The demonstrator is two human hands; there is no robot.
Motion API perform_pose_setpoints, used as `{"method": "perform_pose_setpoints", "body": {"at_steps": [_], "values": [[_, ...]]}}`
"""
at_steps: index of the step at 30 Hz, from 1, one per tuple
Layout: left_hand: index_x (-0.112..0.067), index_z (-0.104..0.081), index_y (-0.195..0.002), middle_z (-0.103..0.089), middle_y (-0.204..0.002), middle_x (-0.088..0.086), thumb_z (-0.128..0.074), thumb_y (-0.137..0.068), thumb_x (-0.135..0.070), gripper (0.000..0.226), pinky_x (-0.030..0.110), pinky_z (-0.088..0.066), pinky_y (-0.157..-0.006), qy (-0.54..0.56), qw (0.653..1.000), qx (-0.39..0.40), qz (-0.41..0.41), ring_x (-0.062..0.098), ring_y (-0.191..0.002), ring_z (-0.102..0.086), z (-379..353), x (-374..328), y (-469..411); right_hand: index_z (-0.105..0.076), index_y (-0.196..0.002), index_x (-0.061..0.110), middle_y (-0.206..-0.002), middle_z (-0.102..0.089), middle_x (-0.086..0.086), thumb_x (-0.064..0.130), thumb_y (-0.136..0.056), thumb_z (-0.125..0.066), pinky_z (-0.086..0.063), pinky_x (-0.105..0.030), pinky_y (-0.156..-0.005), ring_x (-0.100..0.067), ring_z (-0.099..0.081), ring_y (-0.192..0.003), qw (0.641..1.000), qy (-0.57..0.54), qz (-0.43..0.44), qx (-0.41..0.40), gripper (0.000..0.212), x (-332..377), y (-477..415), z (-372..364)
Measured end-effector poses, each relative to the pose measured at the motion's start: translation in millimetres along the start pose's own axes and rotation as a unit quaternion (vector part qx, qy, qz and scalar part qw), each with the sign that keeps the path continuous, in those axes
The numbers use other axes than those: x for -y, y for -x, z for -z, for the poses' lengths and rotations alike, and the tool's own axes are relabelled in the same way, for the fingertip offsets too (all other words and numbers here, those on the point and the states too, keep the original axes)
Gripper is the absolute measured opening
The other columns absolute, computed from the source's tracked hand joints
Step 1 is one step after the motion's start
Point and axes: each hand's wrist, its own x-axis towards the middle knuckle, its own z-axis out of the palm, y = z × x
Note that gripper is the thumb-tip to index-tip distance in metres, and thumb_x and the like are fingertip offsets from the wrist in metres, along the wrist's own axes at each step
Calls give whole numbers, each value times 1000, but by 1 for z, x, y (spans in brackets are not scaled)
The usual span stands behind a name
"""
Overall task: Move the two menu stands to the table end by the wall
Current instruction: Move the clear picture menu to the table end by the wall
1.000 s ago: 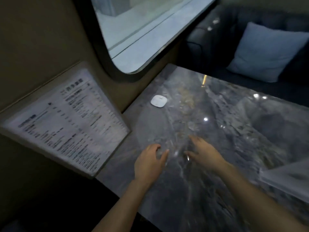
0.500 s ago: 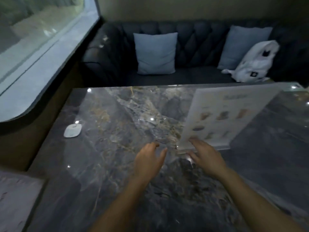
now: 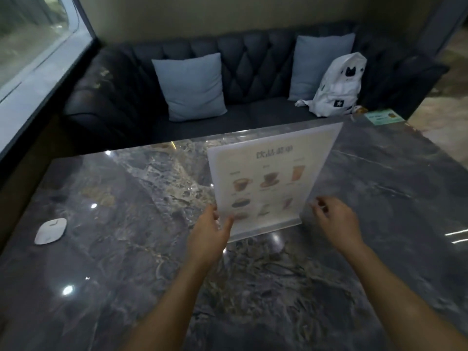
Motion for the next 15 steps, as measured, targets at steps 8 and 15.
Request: {"method": "perform_pose_setpoints", "body": {"at_steps": [8, 15], "values": [[-21, -52, -115, -69, -97, 10, -46, -92, -30, 26, 40, -51, -72, -19, 1000, -18, 12, 30, -87, -63, -6, -2, -2, -34, -128, 27, -114, -54, -4, 15, -87, -56, -48, -19, -74, -16, -58, -93, 954, -276, 8, 118, 48, -1, -25, -15], [-21, -60, -107, -71, -97, 13, -45, -92, -23, 21, 40, -51, -72, 2, 999, -37, 32, 30, -85, -65, -3, 0, -4, -36, -116, 11, -111, -49, -3, 13, -88, -53, -41, -32, -80, -18, -50, -98, 958, -271, -11, 97, 33, 13, -31, -30]]}}
